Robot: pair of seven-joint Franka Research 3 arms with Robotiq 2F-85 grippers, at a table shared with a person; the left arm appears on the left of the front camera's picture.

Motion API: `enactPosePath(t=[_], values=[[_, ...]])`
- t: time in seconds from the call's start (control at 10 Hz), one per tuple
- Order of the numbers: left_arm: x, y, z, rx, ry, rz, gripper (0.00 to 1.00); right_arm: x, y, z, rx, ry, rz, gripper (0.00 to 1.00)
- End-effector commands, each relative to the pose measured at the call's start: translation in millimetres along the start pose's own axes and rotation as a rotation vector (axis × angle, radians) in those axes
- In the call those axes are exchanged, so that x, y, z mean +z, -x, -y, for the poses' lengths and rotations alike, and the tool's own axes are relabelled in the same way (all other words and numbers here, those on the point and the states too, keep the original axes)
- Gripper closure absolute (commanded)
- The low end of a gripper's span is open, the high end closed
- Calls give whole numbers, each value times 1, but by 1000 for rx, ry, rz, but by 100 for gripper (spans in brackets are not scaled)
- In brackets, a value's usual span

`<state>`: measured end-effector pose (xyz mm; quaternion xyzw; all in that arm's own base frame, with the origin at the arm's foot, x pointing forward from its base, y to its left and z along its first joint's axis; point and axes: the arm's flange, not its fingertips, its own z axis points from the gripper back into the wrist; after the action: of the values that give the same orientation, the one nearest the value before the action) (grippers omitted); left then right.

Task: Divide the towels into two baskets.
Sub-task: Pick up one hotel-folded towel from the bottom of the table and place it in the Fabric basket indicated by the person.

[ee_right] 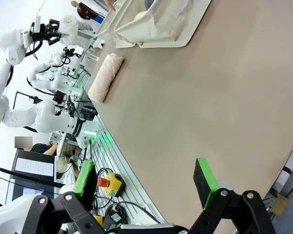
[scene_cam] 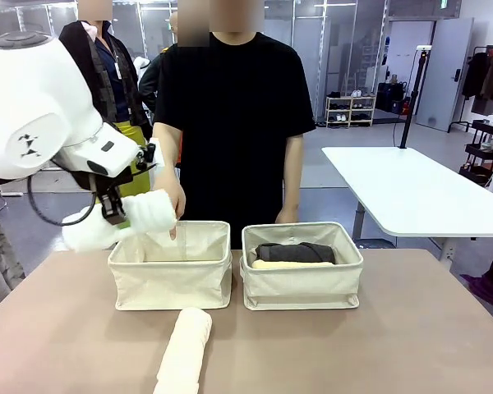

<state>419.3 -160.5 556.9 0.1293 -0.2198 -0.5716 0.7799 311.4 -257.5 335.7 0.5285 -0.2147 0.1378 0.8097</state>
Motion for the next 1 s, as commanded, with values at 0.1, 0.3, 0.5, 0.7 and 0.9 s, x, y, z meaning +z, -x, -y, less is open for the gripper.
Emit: enactPosePath(t=[0.1, 0.3, 0.5, 0.7, 0.9], values=[[0, 0, 0, 0, 0, 0, 65, 1, 2, -4, -5, 8, -9, 0], [0, 0, 0, 0, 0, 0, 65, 1, 2, -4, -5, 8, -9, 0], [-11, -8, -9, -22, 14, 16, 65, 1, 2, -4, -5, 8, -9, 0], [-30, -33, -28, -120, 27, -36, 65, 1, 2, -4, -5, 8, -9, 0], [-65, -55, -45, -154, 57, -69, 65, 1, 2, -4, -5, 8, -9, 0]])
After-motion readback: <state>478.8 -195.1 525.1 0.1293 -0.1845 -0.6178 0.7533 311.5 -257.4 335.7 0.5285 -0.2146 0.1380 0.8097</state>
